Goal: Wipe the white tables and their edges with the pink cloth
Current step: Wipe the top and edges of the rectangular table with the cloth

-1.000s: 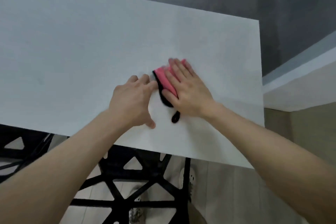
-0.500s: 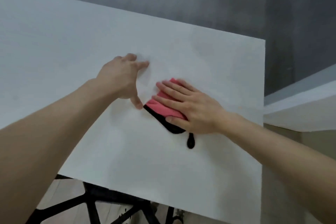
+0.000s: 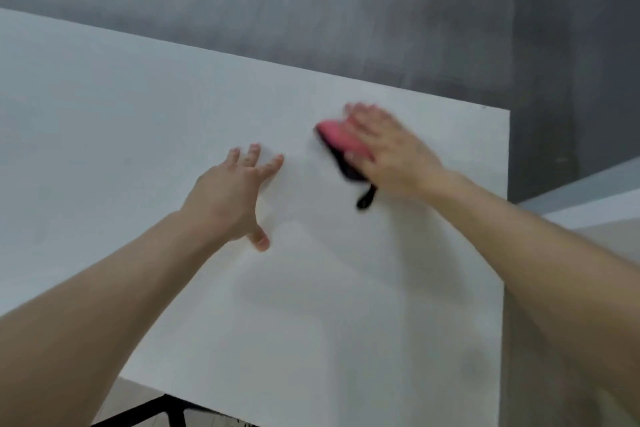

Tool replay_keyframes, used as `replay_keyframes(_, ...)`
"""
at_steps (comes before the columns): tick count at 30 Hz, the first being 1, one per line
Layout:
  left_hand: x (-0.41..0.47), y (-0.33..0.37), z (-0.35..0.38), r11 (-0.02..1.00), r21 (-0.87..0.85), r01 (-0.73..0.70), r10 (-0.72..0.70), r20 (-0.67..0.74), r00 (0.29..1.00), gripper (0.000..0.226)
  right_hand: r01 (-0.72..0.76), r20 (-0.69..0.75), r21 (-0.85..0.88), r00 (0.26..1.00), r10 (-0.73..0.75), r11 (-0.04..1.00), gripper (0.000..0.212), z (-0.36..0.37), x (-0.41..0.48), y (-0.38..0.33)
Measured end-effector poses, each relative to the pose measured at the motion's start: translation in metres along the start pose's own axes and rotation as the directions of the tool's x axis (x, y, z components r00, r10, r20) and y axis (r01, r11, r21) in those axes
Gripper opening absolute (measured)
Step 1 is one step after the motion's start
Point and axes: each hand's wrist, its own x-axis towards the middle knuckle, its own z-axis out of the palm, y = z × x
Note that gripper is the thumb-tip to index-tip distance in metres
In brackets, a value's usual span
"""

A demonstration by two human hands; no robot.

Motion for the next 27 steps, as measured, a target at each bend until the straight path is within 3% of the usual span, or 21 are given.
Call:
replay_keyframes(2,-0.001,0.000,0.001,1.000,-0.022,0.013,-0.013,-0.001,1.000,0.158,-0.366,-0.081,0.057,0.925,0.370,0.929,0.079,0.001,0.039,0.007)
replay_keyframes(3,-0.001,0.000,0.001,0.999,-0.030,0.016,-0.016,-0.002,1.000,0.158,-0.459,-0.124,0.066,0.877,0.464,0.886,0.081,0.004,0.054,-0.009)
replay_keyframes(5,0.000,-0.002,0.002,0.999,-0.030,0.017,-0.017,-0.001,1.000,0.158,-0.372,-0.163,0.066,0.912,0.377,0.926,0.076,0.014,0.057,-0.048)
replay_keyframes(7,0.001,-0.003,0.004,1.000,-0.024,0.008,-0.008,0.002,1.000,0.158,-0.090,-0.174,0.052,0.980,0.098,0.995,0.062,0.023,0.022,-0.059)
replay_keyframes(9,0.000,-0.003,0.005,1.000,-0.026,0.015,-0.015,-0.002,1.000,0.159,-0.028,-0.187,0.057,0.982,0.038,0.998,0.056,0.022,-0.021,-0.037)
replay_keyframes(11,0.000,-0.001,0.004,1.000,-0.025,0.014,-0.014,-0.001,1.000,0.159,-0.186,-0.135,0.058,0.972,0.193,0.981,0.058,0.015,-0.049,-0.009)
replay_keyframes(13,0.001,-0.002,0.004,1.000,-0.020,0.016,-0.016,-0.008,1.000,0.159,-0.422,-0.116,0.061,0.897,0.427,0.904,0.064,0.013,-0.038,-0.003)
replay_keyframes(15,0.002,-0.002,0.004,1.000,-0.002,0.011,-0.011,0.000,1.000,0.159,-0.559,-0.174,0.080,0.807,0.564,0.825,0.076,0.016,0.014,-0.026)
replay_keyframes(17,0.002,-0.002,0.004,1.000,0.004,0.006,-0.006,0.003,1.000,0.160,-0.550,-0.133,0.112,0.817,0.561,0.828,0.083,0.015,0.075,-0.062)
replay_keyframes(19,0.002,-0.002,0.004,1.000,-0.001,0.016,-0.016,-0.003,1.000,0.161,-0.443,-0.067,0.087,0.891,0.449,0.892,0.081,0.013,0.106,-0.086)
replay_keyframes(22,0.001,0.000,0.002,1.000,0.008,0.003,-0.003,0.015,1.000,0.160,-0.339,-0.038,0.096,0.938,0.344,0.936,0.071,0.009,0.075,-0.057)
replay_keyframes(24,-0.001,0.000,0.003,1.000,-0.002,0.015,-0.015,0.007,1.000,0.160,-0.456,-0.108,0.104,0.878,0.466,0.884,0.072,0.011,0.020,-0.013)
replay_keyframes(27,-0.001,0.002,0.001,1.000,-0.002,0.011,-0.011,0.010,1.000,0.160,-0.648,-0.098,0.078,0.751,0.653,0.758,0.080,0.004,-0.050,0.036)
